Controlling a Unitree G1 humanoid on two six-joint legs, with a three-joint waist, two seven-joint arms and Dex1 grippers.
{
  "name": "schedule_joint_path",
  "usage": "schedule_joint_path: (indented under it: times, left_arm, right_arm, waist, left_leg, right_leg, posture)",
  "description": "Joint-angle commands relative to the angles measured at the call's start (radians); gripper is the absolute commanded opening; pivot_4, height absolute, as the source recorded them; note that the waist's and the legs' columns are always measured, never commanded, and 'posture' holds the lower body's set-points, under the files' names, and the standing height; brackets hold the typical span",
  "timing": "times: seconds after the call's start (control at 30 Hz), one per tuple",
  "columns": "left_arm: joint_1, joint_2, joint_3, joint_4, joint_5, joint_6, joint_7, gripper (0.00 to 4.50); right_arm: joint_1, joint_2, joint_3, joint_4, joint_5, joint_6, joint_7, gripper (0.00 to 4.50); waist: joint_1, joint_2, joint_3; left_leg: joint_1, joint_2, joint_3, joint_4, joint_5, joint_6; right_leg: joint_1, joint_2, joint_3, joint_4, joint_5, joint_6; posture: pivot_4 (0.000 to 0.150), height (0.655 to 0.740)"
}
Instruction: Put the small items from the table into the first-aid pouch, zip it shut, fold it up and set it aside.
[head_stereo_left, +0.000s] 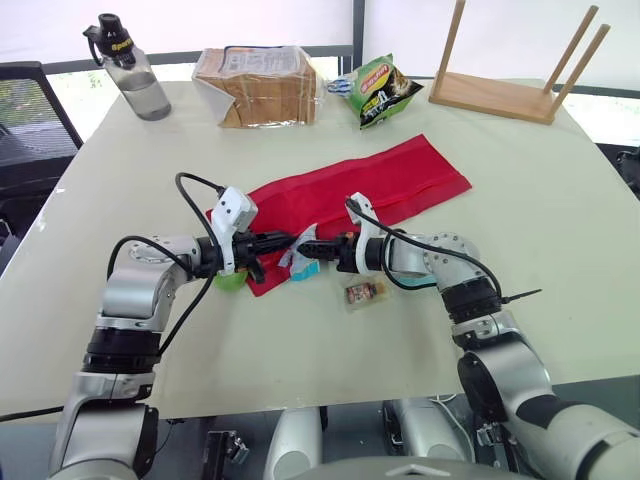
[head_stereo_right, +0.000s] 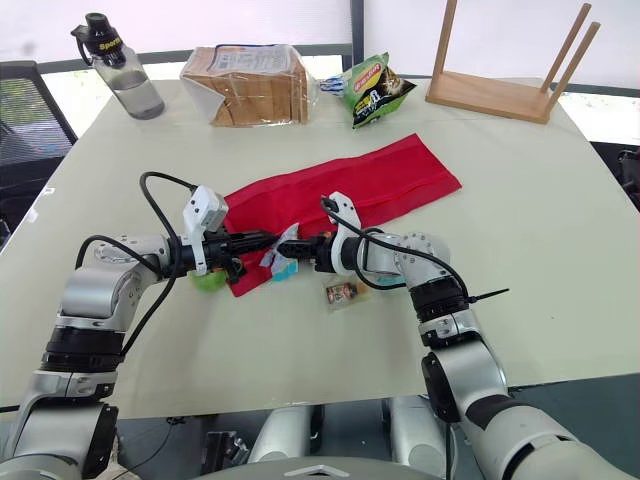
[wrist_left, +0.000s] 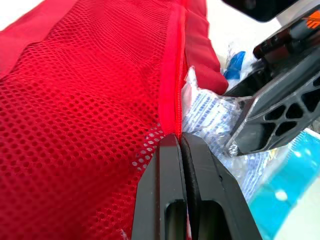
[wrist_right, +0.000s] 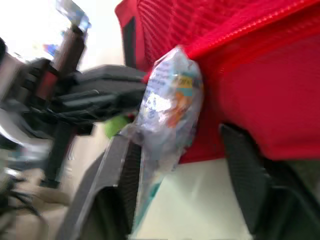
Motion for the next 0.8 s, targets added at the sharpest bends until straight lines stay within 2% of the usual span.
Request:
schedule_joint_path:
  times: [0.03,0.23,0.47,0.67,0.8]
  left_arm:
    - [-0.014,0.019,0.015,0.007,0.004,-0.027,-0.004,0.00]
    - [-0.016,0.020,0.004,0.011,0.013,-0.047,-0.010,0.00]
    - [-0.014,0.022,-0.009,0.022,0.024,-0.069,-0.018,0.00]
    - [-0.023,0.019,-0.009,0.038,0.037,-0.084,-0.021,0.00]
    - [-0.023,0.018,-0.010,0.039,0.038,-0.086,-0.022,0.00]
  right_arm:
    - [0.032,-0.060,0.017,-0.140,-0.069,0.023,0.003,2.38]
    - [0.066,-0.071,0.037,-0.270,-0.113,0.083,0.006,2.38]
    - [0.063,0.032,-0.086,-0.305,-0.060,0.171,-0.016,2.38]
    - [0.063,0.039,-0.139,-0.354,-0.045,0.242,-0.013,2.38]
    - [0.065,0.053,-0.079,-0.343,-0.126,0.208,-0.031,2.38]
  waist:
    - [-0.001,0.000,0.000]
    - [-0.010,0.000,0.000]
    - [-0.009,0.000,0.000]
    - [-0.007,0.000,0.000]
    - [-0.011,0.000,0.000]
  left_leg:
    - [0.000,0.000,0.000,0.000,0.000,0.000]
    - [0.000,0.001,0.000,-0.001,0.000,0.000]
    - [0.000,0.001,0.000,-0.001,0.000,0.000]
    - [0.000,0.001,0.000,-0.001,0.000,0.000]
    - [0.000,0.001,0.000,-0.001,0.000,0.000]
  right_leg:
    - [0.000,0.000,0.000,0.000,0.000,0.000]
    - [0.000,0.001,0.000,0.000,0.000,0.000]
    - [0.000,0.001,0.000,0.000,0.000,0.000]
    - [0.000,0.001,0.000,0.000,0.000,0.000]
    - [0.000,0.001,0.000,0.000,0.000,0.000]
  posture:
    - [0.150,0.7400]
    - [0.150,0.7400]
    - [0.150,0.7400]
    - [0.150,0.7400]
    - [0.150,0.7400]
